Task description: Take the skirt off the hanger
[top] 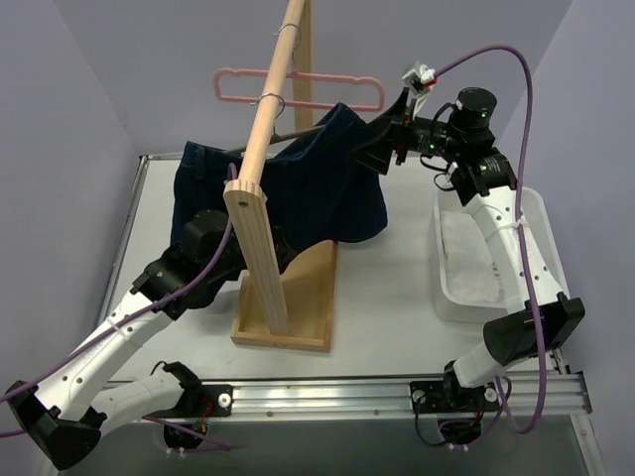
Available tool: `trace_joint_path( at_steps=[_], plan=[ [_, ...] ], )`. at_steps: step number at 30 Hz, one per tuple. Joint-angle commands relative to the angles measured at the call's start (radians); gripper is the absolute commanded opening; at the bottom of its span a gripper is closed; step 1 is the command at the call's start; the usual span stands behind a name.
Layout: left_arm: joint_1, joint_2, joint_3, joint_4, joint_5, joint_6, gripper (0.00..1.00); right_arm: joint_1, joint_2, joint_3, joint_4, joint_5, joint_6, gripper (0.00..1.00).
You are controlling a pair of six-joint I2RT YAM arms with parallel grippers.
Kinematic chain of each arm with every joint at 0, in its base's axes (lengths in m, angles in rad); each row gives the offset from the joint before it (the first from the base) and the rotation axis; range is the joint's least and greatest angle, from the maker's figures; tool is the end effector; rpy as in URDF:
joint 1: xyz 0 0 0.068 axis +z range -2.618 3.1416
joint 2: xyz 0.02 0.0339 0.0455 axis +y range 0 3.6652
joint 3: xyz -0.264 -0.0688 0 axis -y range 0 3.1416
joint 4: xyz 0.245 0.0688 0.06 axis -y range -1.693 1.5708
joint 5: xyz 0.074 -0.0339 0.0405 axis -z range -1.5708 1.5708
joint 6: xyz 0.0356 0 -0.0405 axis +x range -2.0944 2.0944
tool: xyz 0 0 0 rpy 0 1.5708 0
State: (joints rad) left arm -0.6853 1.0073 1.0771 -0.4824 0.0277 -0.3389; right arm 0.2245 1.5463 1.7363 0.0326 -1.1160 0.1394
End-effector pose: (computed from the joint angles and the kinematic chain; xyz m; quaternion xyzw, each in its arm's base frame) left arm 0.1694 -0.1397 0.3697 0.1517 0.8230 -0.2782 0.4713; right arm 0.3148 0.1047 0.5024 -0.4358 0.5114 0.4450 0.5920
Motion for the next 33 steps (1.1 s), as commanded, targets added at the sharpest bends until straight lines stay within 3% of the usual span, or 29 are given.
trace_joint_path(
  at_steps=[1,14,21,30,33],
  plan=[
    [0.0,-0.016,-0.003,0.039,0.015,0.009,0.94,0.009,-0.046,-0.026,-0.017,-0.004,-0.052,0.72],
    [0.0,-0.024,-0.009,0.036,0.017,0.005,0.94,0.029,-0.137,-0.146,0.038,-0.057,-0.009,0.64],
    [0.0,-0.019,-0.005,0.039,0.024,-0.003,0.94,0.019,-0.059,-0.031,0.059,-0.108,0.04,0.65],
    [0.0,-0.039,0.003,0.019,0.014,0.003,0.94,0.062,0.003,-0.04,0.42,-0.168,0.325,0.56],
    [0.0,-0.039,0.003,0.018,0.015,0.0,0.94,0.085,0.04,-0.043,0.555,-0.194,0.449,0.39]
  ],
)
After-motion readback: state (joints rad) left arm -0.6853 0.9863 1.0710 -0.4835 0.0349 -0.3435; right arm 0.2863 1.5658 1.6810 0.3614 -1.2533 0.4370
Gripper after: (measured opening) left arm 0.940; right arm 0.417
